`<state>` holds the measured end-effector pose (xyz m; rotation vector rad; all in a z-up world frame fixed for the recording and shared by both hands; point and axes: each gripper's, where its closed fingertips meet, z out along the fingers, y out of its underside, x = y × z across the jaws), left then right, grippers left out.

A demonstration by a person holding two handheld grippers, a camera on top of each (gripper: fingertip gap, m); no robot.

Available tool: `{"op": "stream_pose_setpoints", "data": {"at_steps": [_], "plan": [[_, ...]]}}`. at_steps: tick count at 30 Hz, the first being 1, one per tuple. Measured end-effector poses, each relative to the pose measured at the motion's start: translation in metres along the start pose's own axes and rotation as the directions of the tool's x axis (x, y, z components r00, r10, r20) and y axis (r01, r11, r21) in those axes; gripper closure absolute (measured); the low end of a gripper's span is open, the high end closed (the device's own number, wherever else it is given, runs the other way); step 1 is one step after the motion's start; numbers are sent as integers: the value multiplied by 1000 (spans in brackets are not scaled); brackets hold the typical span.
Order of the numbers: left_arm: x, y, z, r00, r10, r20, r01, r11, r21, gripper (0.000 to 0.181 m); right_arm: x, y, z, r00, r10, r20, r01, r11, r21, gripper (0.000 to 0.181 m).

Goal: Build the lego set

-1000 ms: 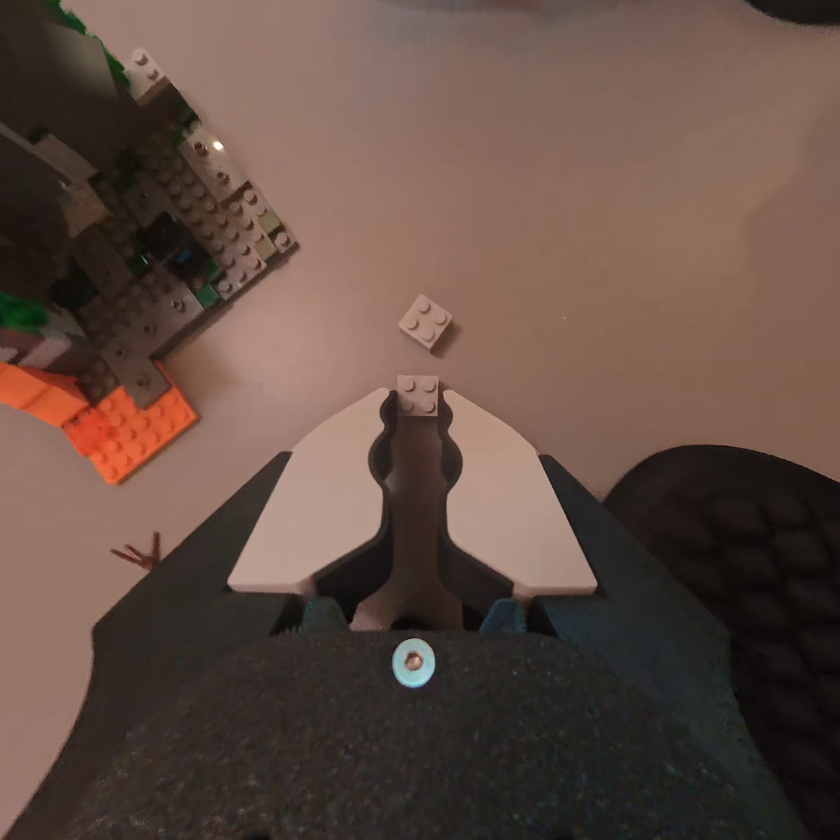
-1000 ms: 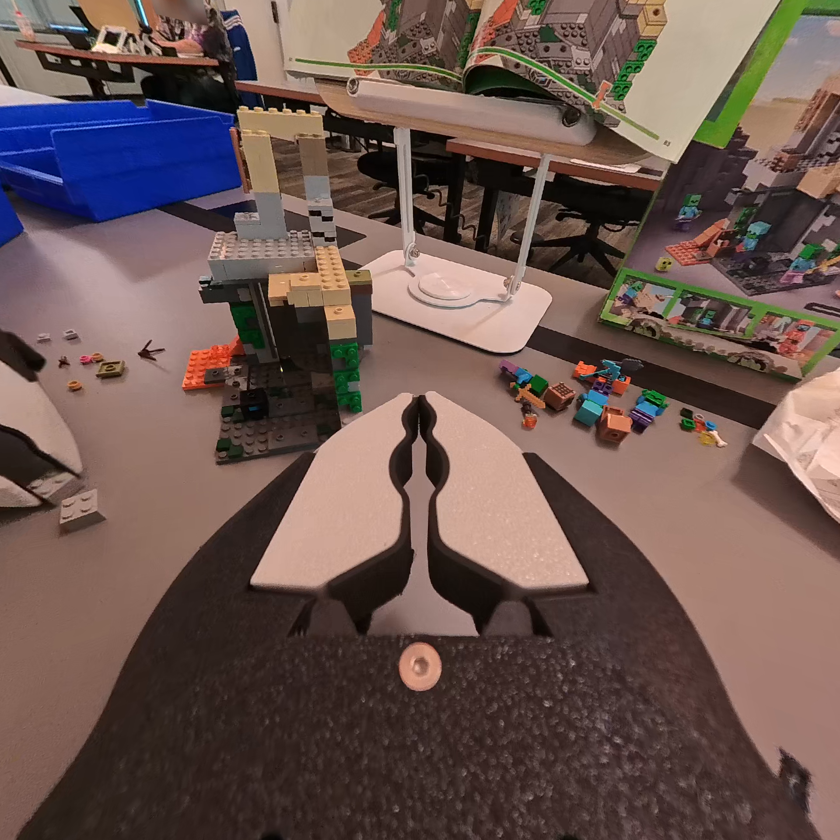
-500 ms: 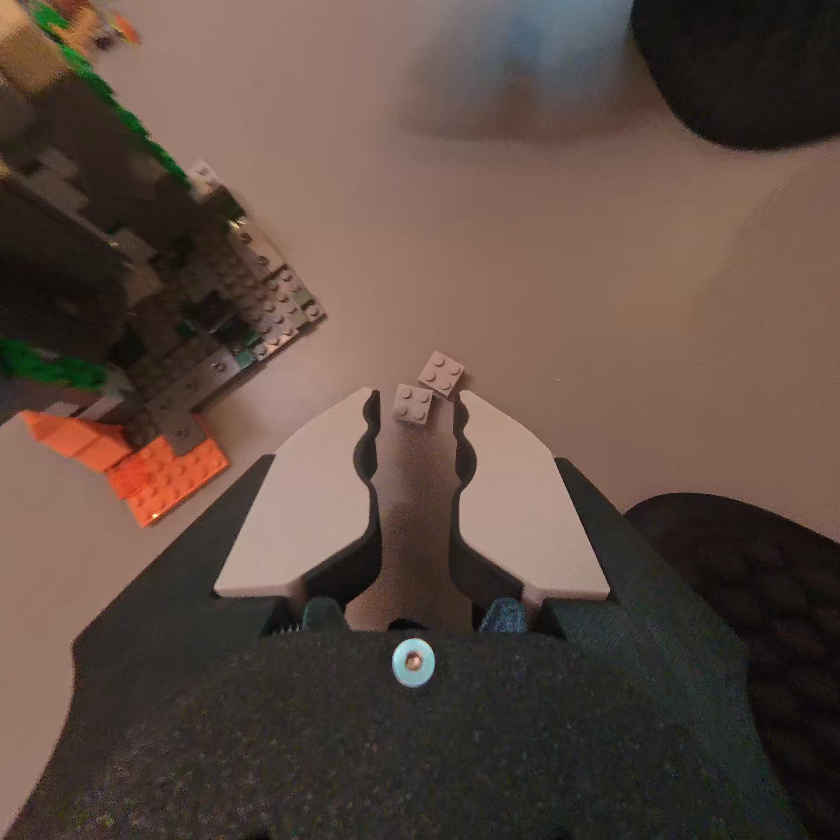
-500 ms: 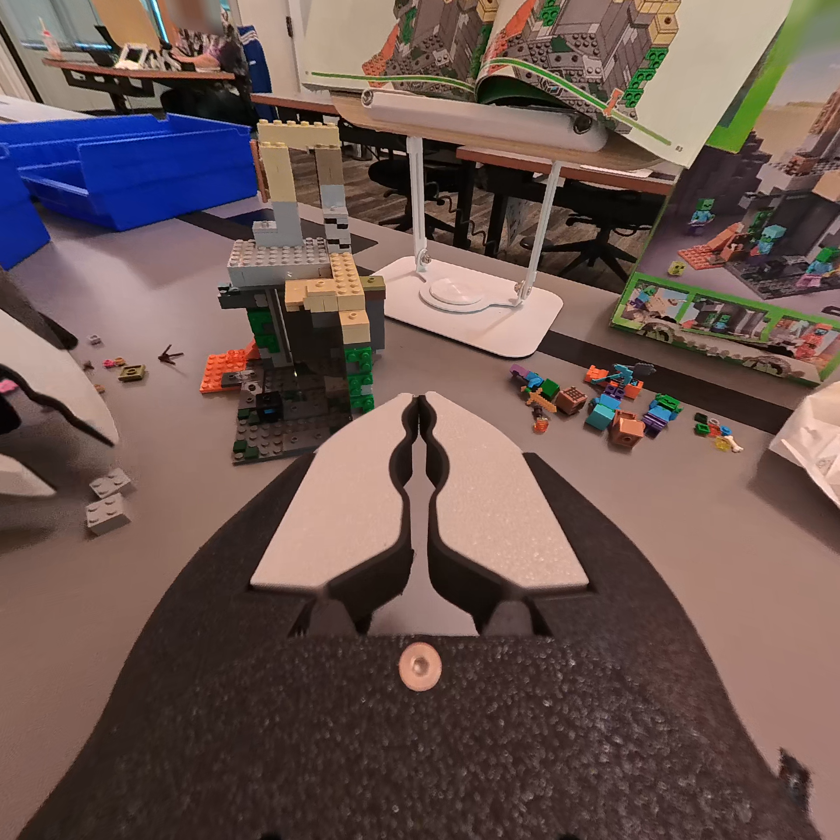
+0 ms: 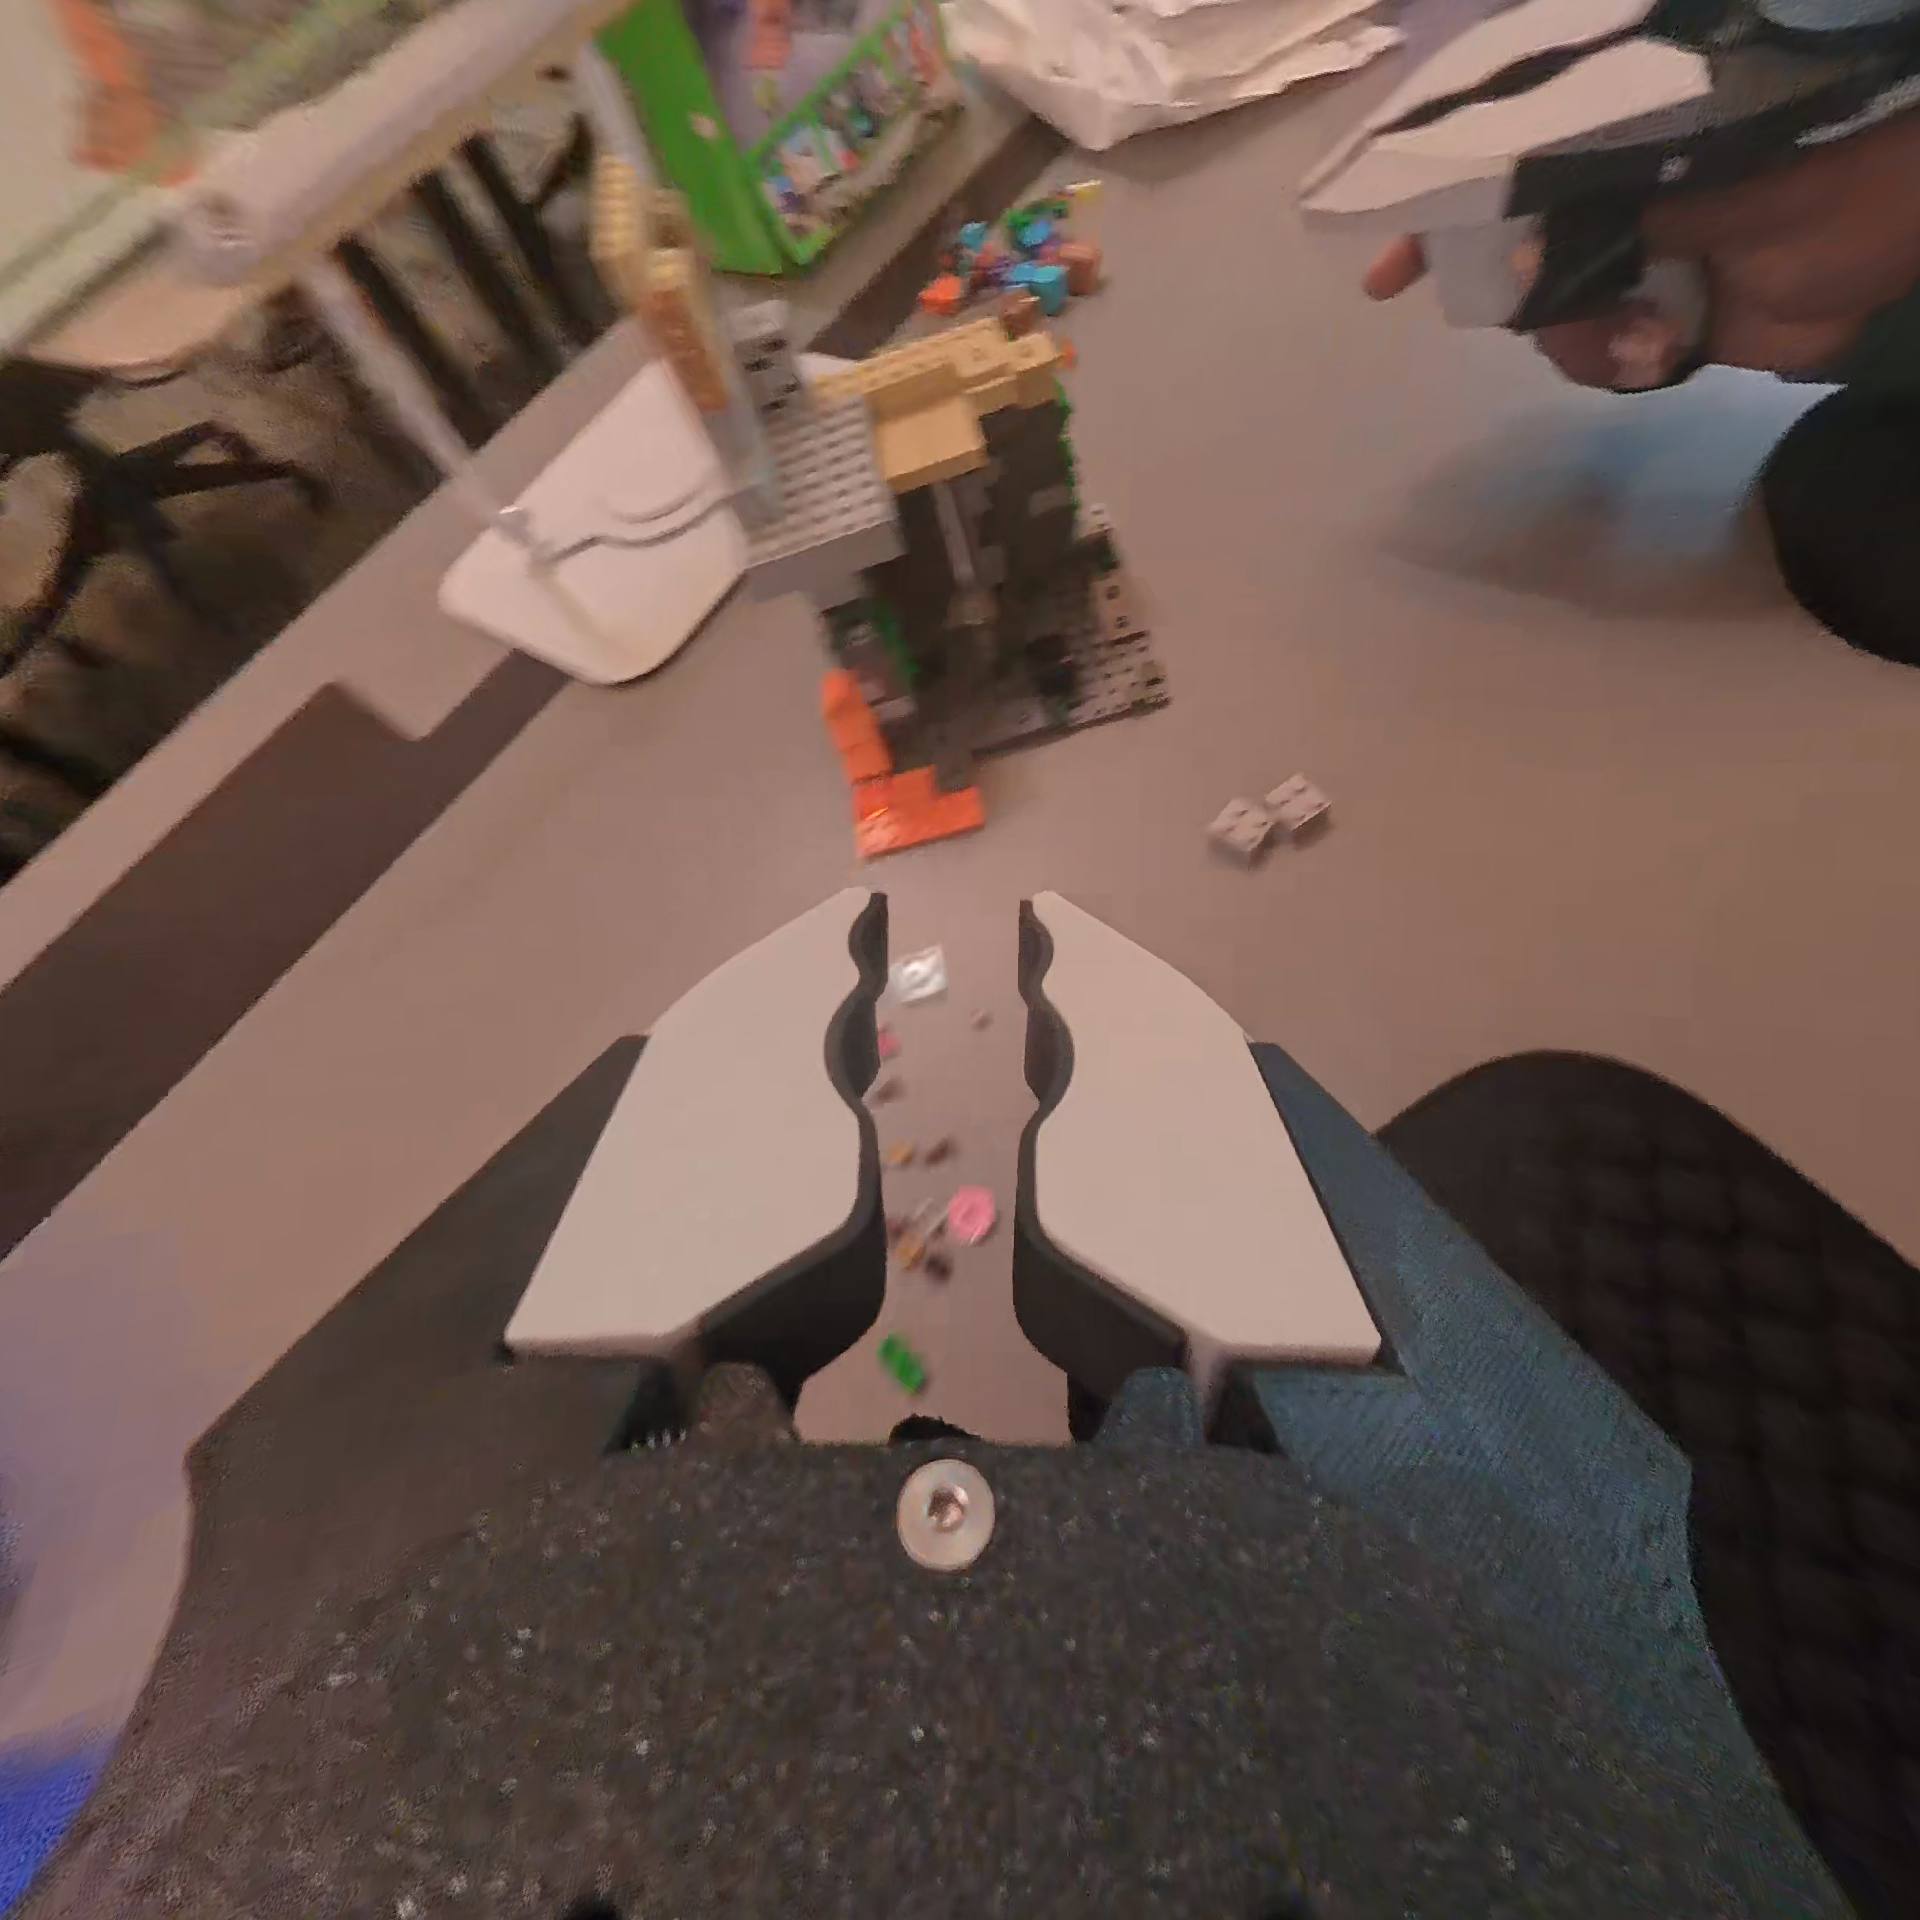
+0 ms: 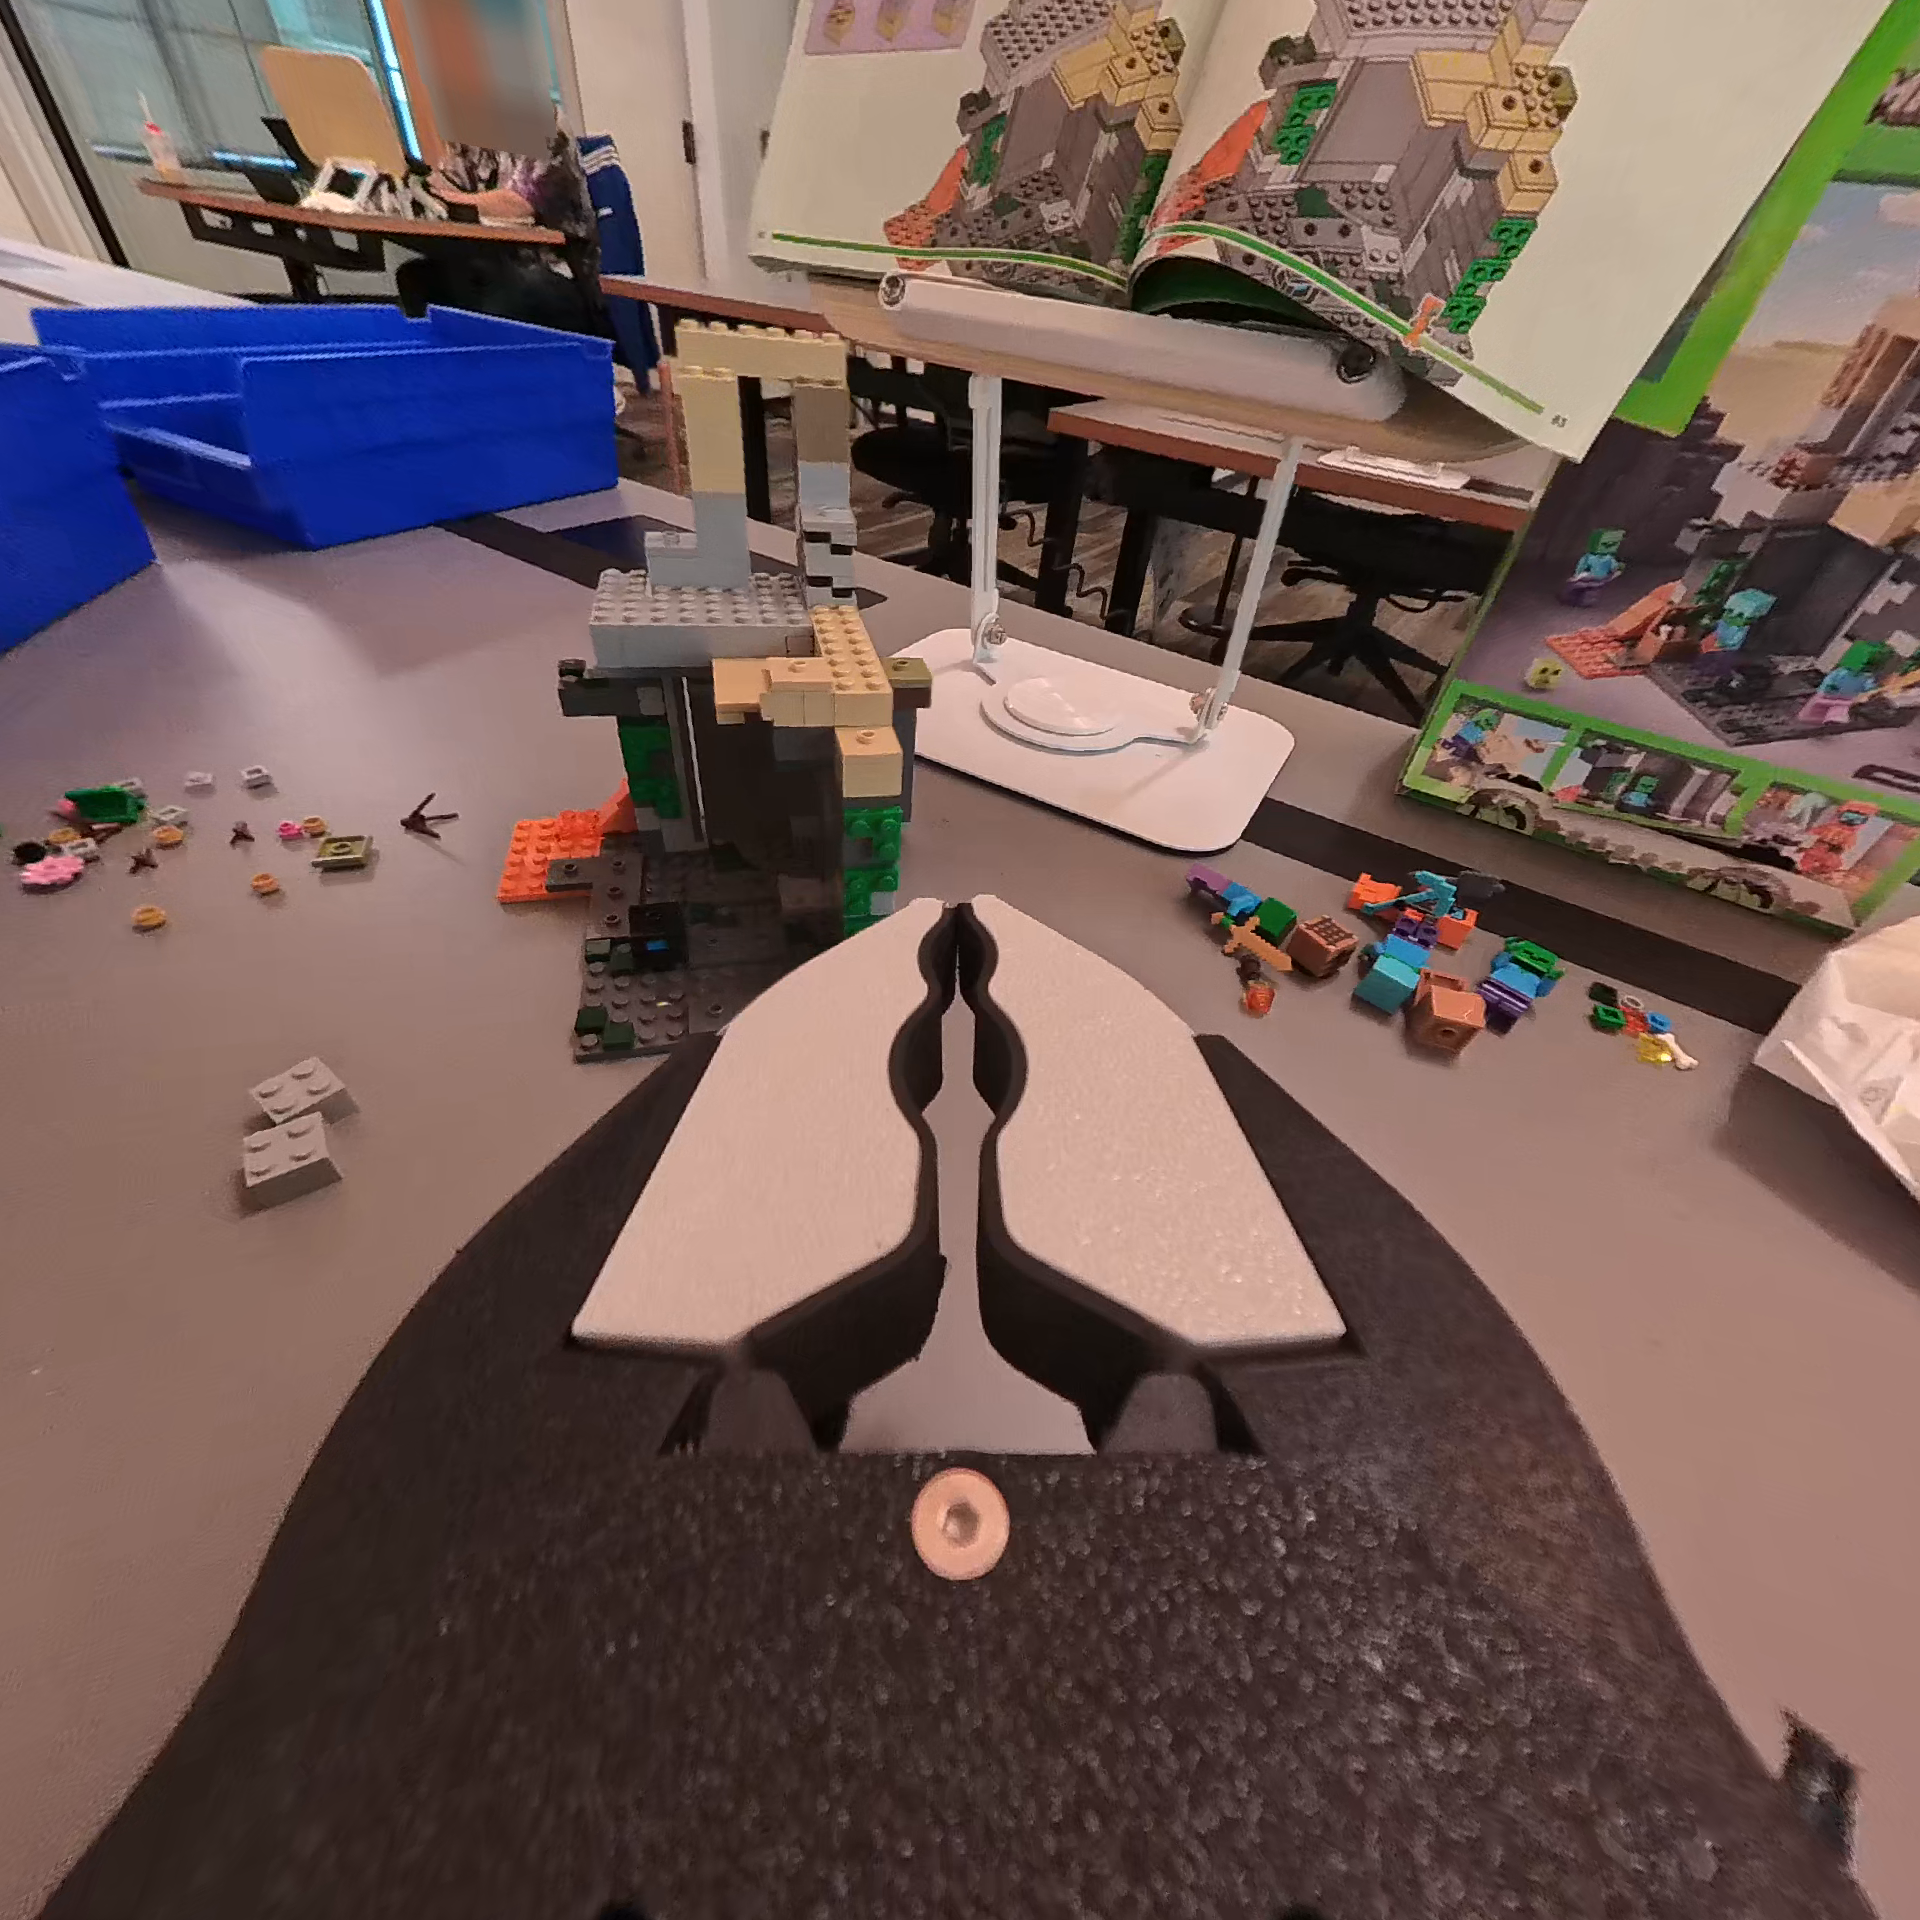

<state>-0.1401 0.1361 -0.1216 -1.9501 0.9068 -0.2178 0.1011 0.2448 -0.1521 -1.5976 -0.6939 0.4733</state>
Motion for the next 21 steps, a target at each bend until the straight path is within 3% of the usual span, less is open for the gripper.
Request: {"op": "stream_pose_setpoints", "data": {"at_steps": [4,7,9,14,21], "plan": [[-56,23,-79,980,-80,183,95,993,-77,160,0,3,1,1000,-17,-7,17,1000,-6,181],[-94,70,-123,958,-115,263,172,963,-209,158,1,7,1,1000,-15,-13,15,1000,-19,181],[-107,111,-138,961,-142,237,218,918,-333,156,1,9,2,1000,-7,-11,6,1000,-26,181],[-114,196,-137,991,-90,100,131,805,-579,149,1,7,2,1000,-10,-6,9,1000,-22,181],[-114,234,-120,998,-62,7,50,731,-680,143,-2,10,4,1000,-8,4,9,999,-31,181]]}}
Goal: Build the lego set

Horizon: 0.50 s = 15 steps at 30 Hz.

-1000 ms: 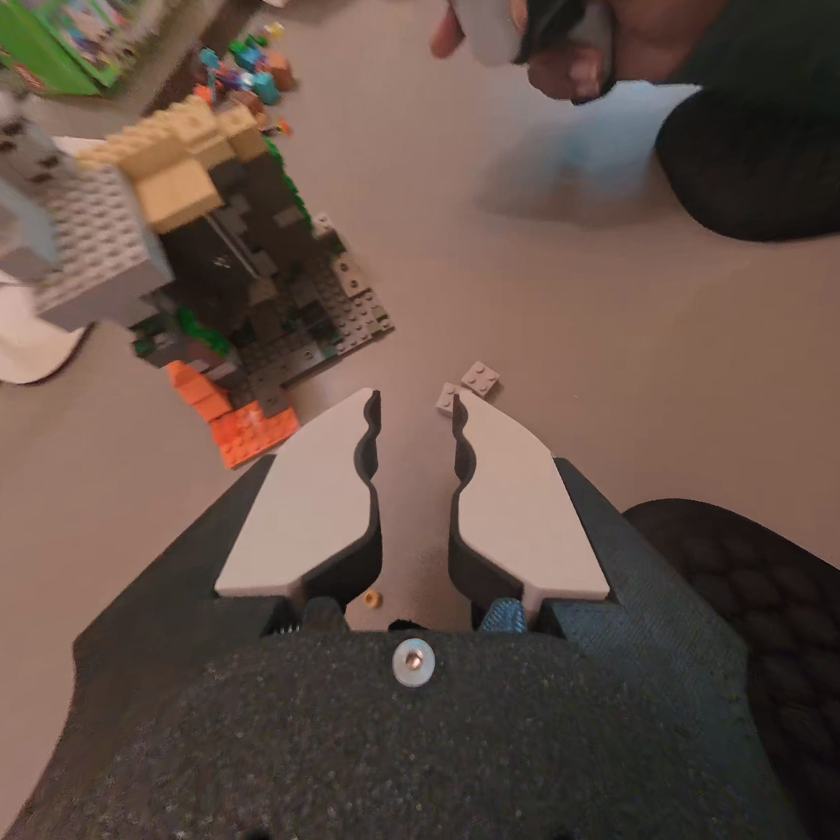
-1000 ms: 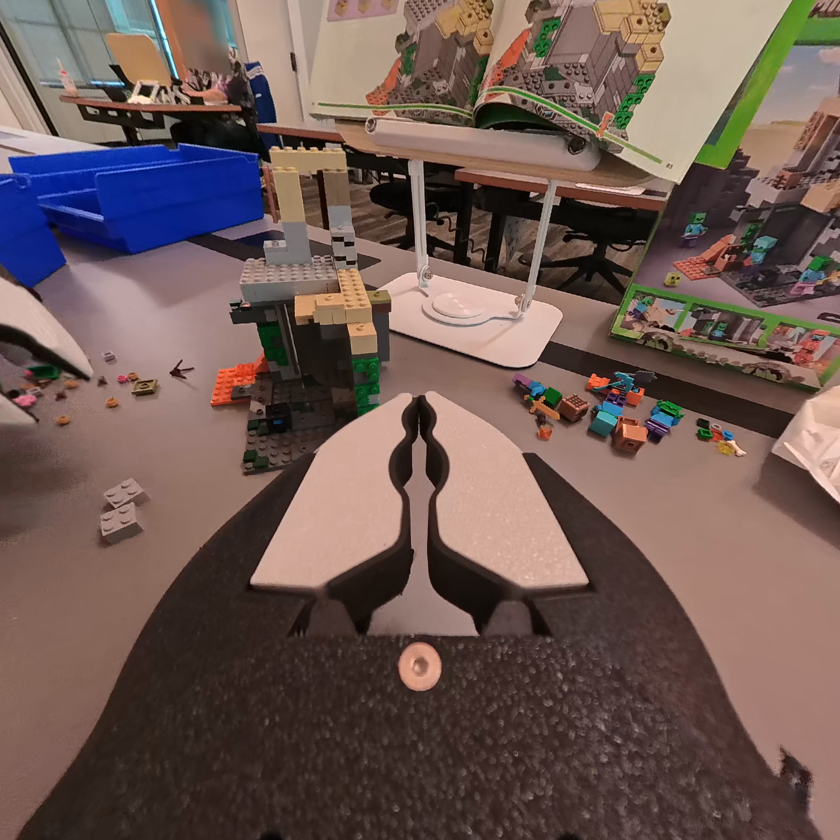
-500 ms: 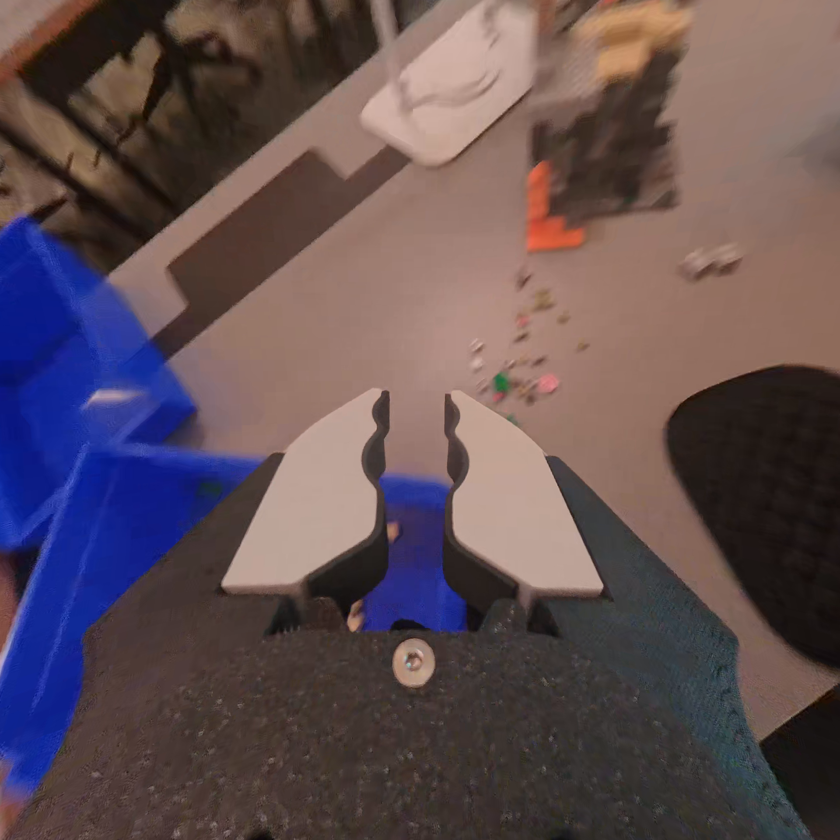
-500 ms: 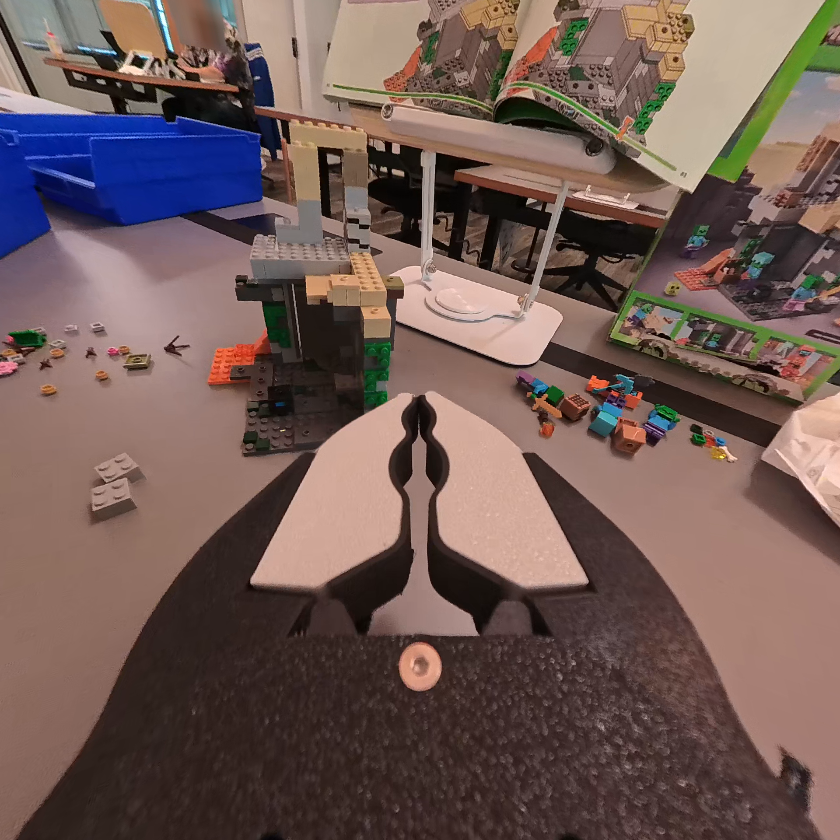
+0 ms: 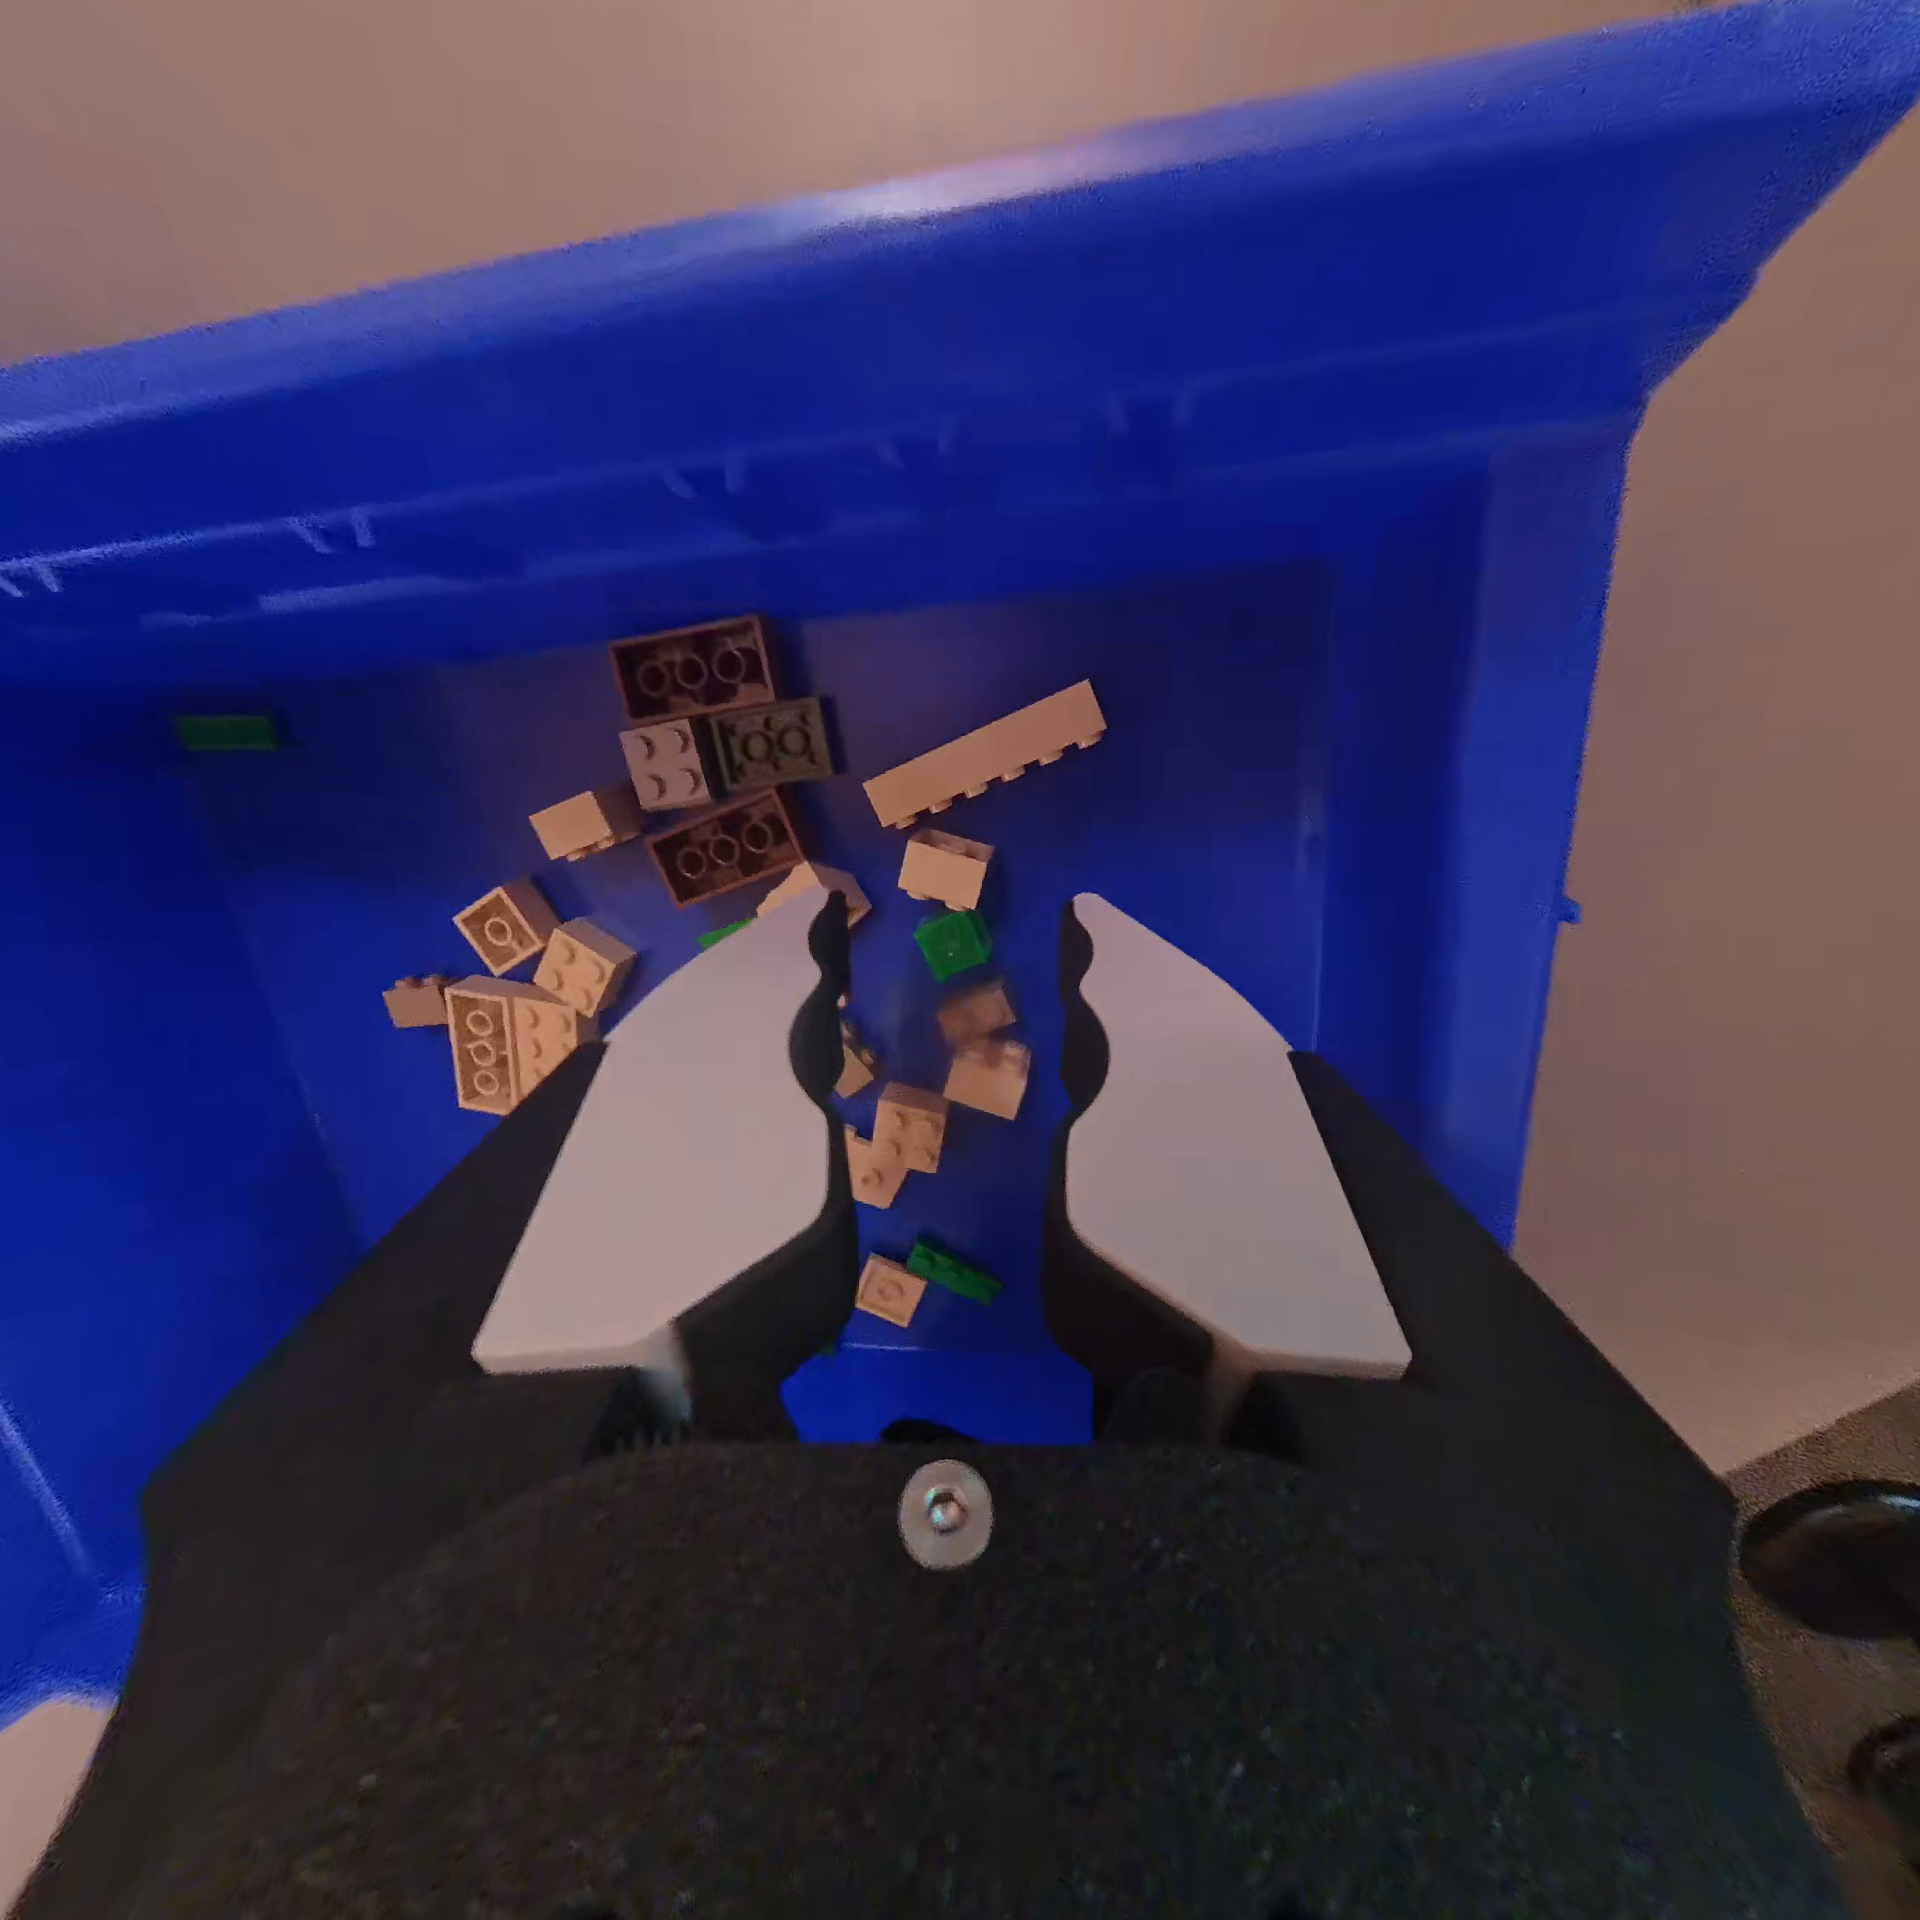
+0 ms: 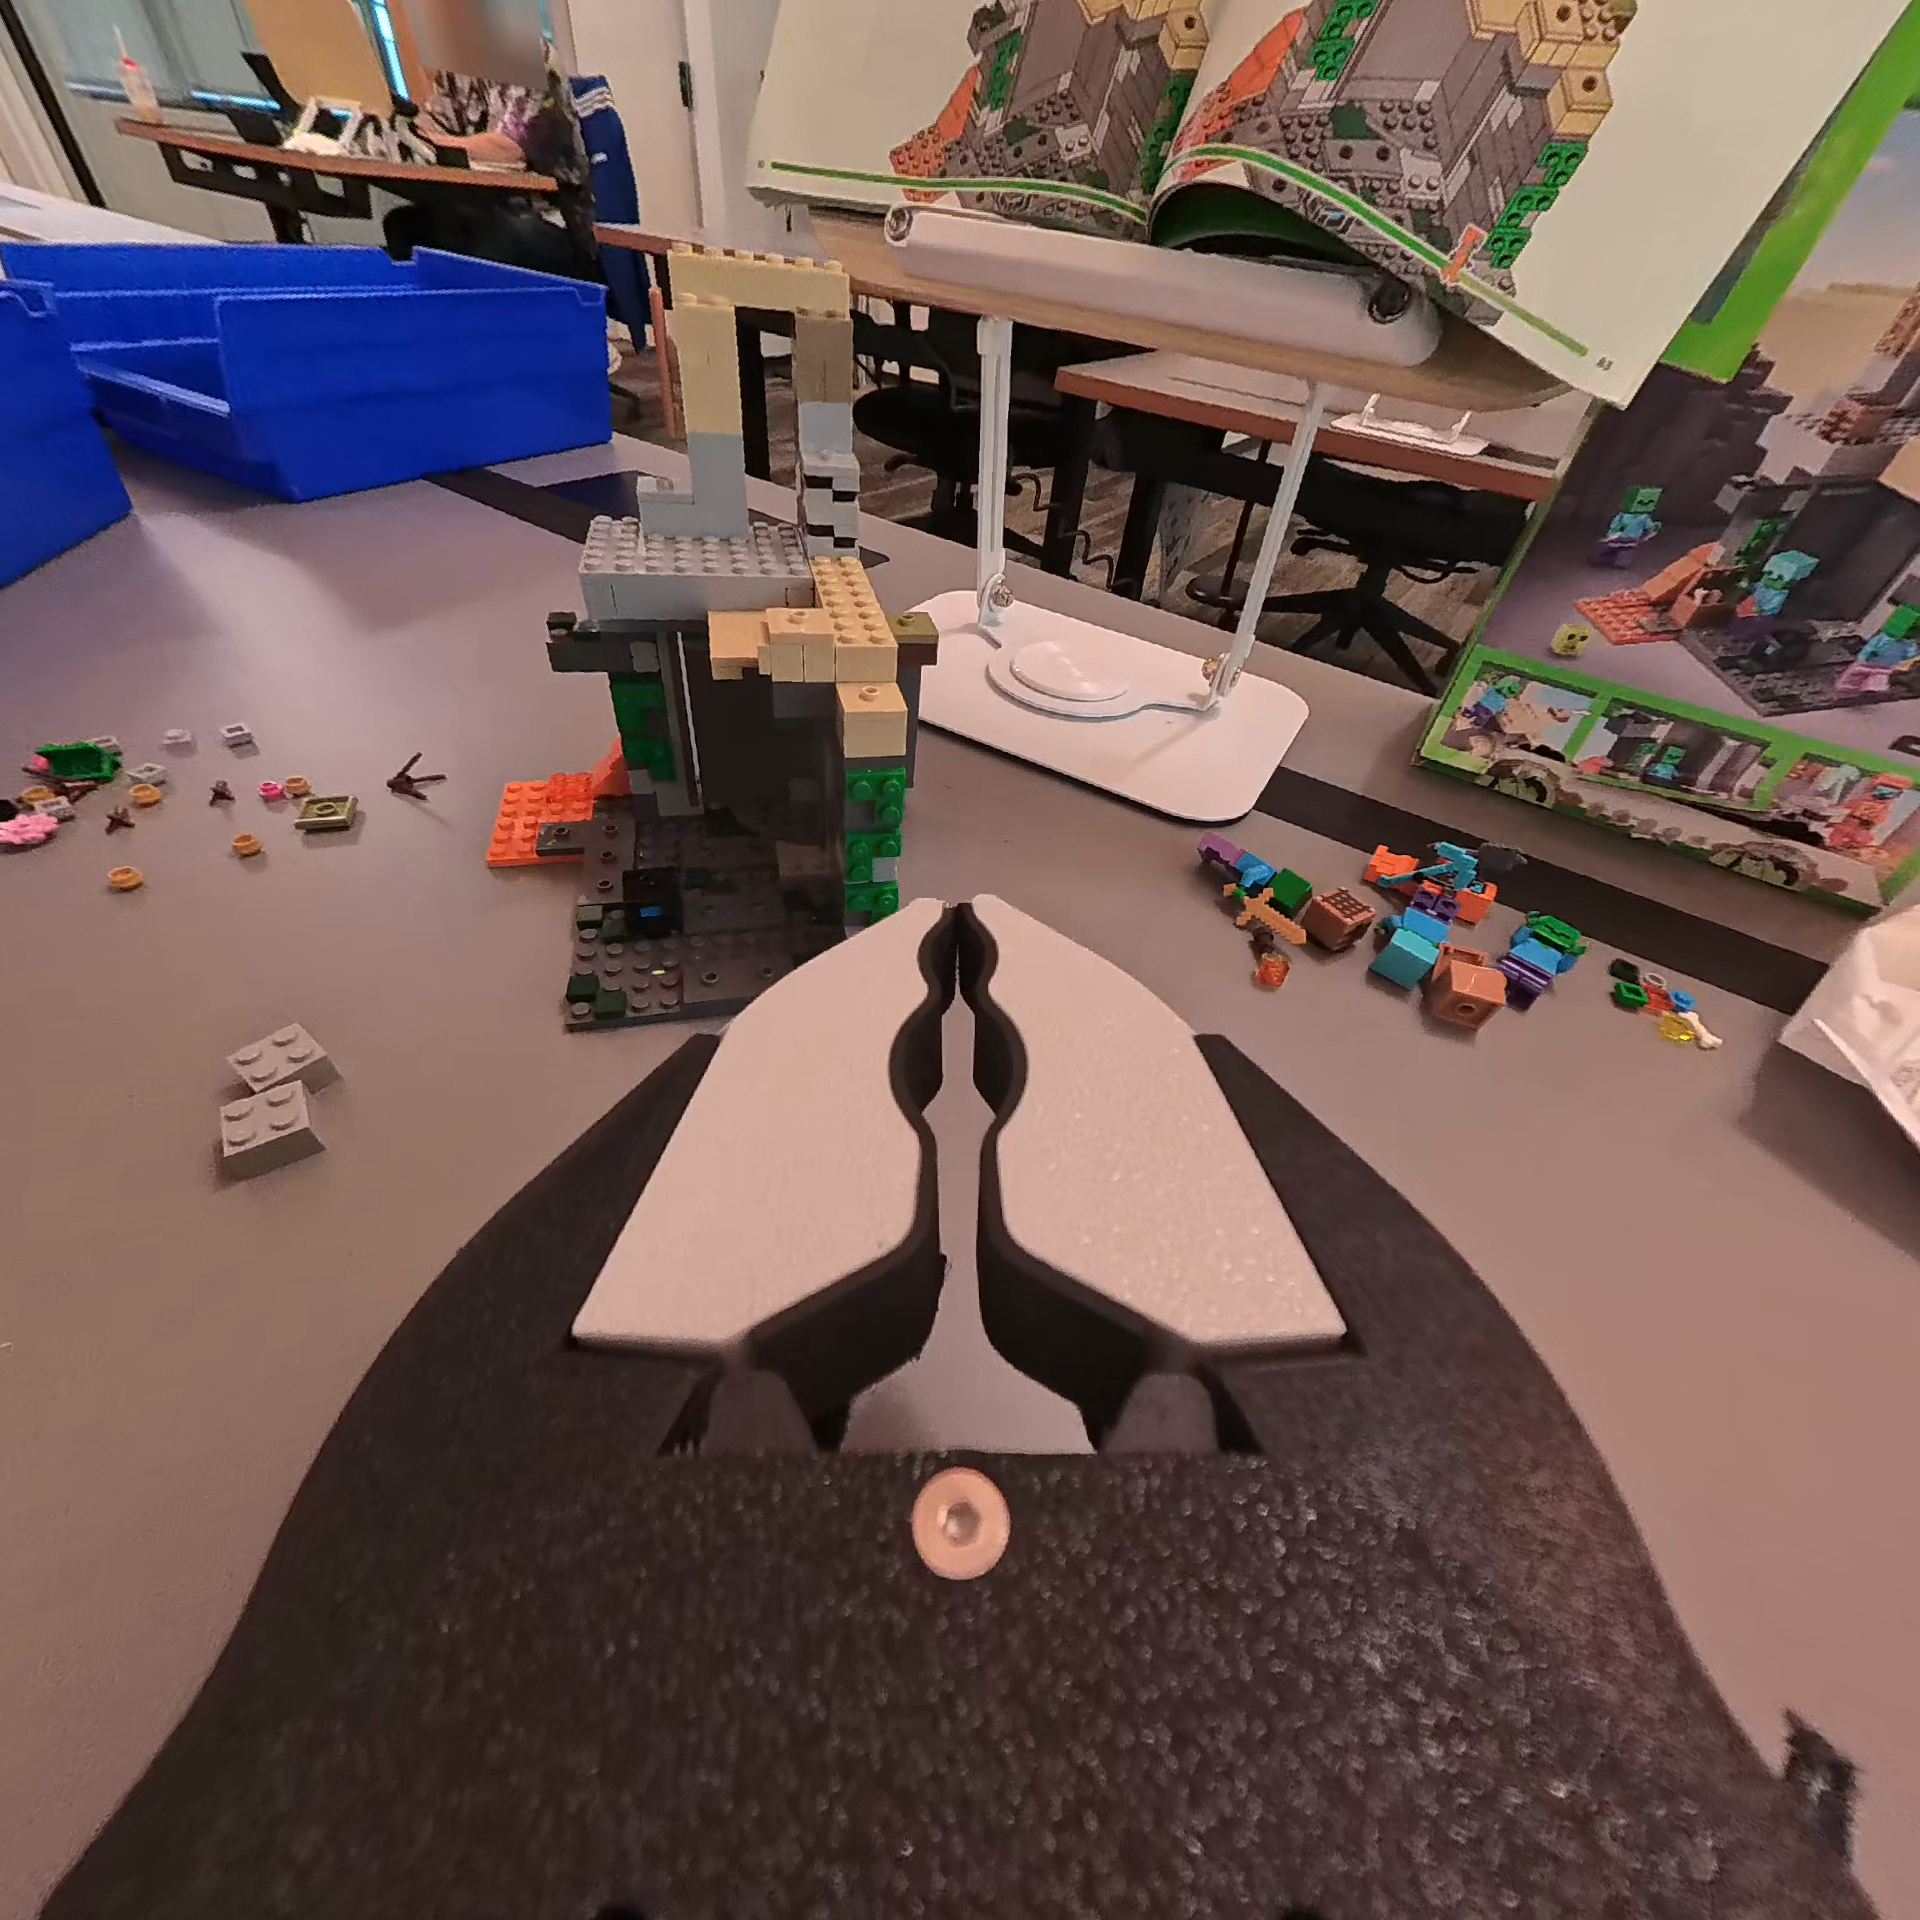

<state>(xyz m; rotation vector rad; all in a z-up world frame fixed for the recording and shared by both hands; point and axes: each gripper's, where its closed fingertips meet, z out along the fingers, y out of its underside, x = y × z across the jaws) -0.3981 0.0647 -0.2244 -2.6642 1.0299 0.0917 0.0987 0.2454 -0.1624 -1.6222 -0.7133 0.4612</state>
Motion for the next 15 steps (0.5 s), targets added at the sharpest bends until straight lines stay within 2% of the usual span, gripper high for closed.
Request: {"op": "stream_pose_setpoints", "data": {"at_steps": [6,8,9,15], "plan": [[-4,6,18,999,29,16,-27,997,-69,150,-7,1,2,1000,-8,30,9,1000,-8,181],[-6,7,22,999,40,29,-38,995,-89,163,-7,1,2,999,-10,32,10,1000,-7,181],[-5,7,22,999,44,25,-41,995,-93,164,-7,1,2,999,-10,32,11,1000,-8,181],[-26,-11,-22,992,-6,124,5,1000,12,165,-4,-4,-1,1000,-1,27,1,1000,11,181]]}}
